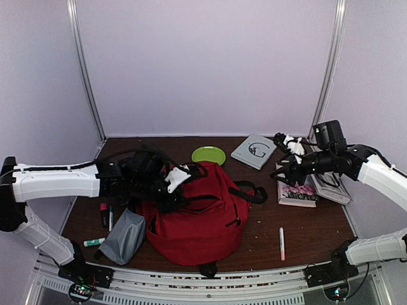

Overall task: Pack the student bag
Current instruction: Adjust the student bag at the center of the board.

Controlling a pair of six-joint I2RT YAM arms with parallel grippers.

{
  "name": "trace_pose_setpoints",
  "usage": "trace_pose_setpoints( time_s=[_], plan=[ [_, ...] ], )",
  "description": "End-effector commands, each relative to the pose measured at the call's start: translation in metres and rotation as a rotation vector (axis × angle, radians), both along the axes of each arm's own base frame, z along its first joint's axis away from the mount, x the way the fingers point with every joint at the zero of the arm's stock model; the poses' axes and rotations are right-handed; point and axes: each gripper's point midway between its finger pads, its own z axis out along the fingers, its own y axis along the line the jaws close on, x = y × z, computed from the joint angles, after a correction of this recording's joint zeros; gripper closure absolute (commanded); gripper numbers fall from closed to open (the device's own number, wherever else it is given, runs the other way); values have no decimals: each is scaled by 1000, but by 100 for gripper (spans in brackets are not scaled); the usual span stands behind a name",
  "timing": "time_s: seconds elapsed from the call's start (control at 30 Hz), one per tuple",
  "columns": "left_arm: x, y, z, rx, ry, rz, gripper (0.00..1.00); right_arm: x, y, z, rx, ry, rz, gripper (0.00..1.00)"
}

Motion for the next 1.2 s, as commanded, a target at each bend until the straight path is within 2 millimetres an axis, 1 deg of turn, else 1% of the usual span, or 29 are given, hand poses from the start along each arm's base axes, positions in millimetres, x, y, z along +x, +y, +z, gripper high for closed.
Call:
trace_pose_setpoints(
  time_s=[0.0, 0.1, 0.23, 0.33, 0.43, 0.5, 0.57, 0.67, 0.77, 0.8, 0.83, 0.87, 0.97, 1.03, 1.1, 1.17],
  plan=[
    [-28, -26, -12, -11, 12, -121, 55, -54, 46, -37, -64, 62, 292, 42],
    [-44, -27, -24, 6, 44, -151, 55, -86, 67, -61, -137, 87, 453, 43],
    [-56, -19, -40, 34, 66, -152, 53, -123, 89, -90, -234, 84, 638, 44],
    [-60, -13, -53, 38, 76, -131, 53, -143, 105, -103, -270, 79, 743, 44],
    [-64, -11, -63, 27, 84, -109, 53, -160, 117, -114, -308, 56, 835, 43],
    [-72, -12, -68, 40, 73, -112, 53, -170, 120, -124, -354, 32, 882, 44],
    [-79, -13, -73, 69, 47, -115, 53, -179, 119, -139, -414, -13, 929, 46],
    [-90, -14, -84, 108, 7, -126, 53, -189, 111, -162, -506, -70, 969, 52],
    [-95, -12, -95, 148, -30, -118, 51, -196, 103, -186, -598, -140, 1004, 58],
    [-92, -11, -97, 163, -58, -97, 39, -197, 102, -190, -608, -150, 1005, 60],
    [-90, -9, -98, 176, -88, -75, 30, -197, 101, -192, -614, -157, 1007, 62],
    [-87, -8, -98, 183, -113, -61, 26, -196, 101, -193, -620, -173, 1009, 64],
    [-79, -7, -95, 188, -172, -43, 25, -195, 101, -198, -640, -204, 1018, 67],
    [-79, -12, -94, 189, -194, -73, 27, -194, 96, -203, -657, -206, 1022, 70],
    [-85, -19, -93, 195, -187, -125, 31, -191, 92, -208, -681, -231, 1017, 74],
    [-98, -25, -93, 199, -148, -196, 34, -186, 87, -210, -710, -267, 1011, 76]
  ],
)
